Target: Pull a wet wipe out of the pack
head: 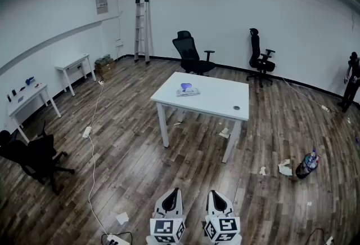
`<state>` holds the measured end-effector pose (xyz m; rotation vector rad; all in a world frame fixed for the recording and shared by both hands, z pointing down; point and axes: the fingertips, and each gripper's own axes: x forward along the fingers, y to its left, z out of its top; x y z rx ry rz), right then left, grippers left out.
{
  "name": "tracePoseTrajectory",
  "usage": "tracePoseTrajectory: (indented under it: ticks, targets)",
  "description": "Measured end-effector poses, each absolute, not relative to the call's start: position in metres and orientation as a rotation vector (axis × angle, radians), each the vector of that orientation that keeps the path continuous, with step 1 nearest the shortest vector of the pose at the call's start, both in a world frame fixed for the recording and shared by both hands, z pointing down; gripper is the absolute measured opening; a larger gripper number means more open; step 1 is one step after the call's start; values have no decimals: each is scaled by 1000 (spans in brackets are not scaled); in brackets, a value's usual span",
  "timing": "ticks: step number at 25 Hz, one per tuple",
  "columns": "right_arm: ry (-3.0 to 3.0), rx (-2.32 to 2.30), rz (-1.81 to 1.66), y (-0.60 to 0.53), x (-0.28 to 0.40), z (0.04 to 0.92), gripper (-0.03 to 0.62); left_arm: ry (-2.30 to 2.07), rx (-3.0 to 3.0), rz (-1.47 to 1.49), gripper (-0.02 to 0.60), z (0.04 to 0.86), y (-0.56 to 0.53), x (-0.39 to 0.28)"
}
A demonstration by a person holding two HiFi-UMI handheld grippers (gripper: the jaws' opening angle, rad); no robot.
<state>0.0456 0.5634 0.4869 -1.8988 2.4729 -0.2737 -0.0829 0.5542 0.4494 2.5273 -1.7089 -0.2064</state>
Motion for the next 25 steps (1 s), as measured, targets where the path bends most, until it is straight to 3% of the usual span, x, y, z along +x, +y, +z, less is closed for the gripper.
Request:
tracePoseTrajectory:
  ticks: [25]
  targets:
    - [2446, -1949, -304, 494, 69, 505, 8, -1649, 2504, -217, -2, 460, 483, -60]
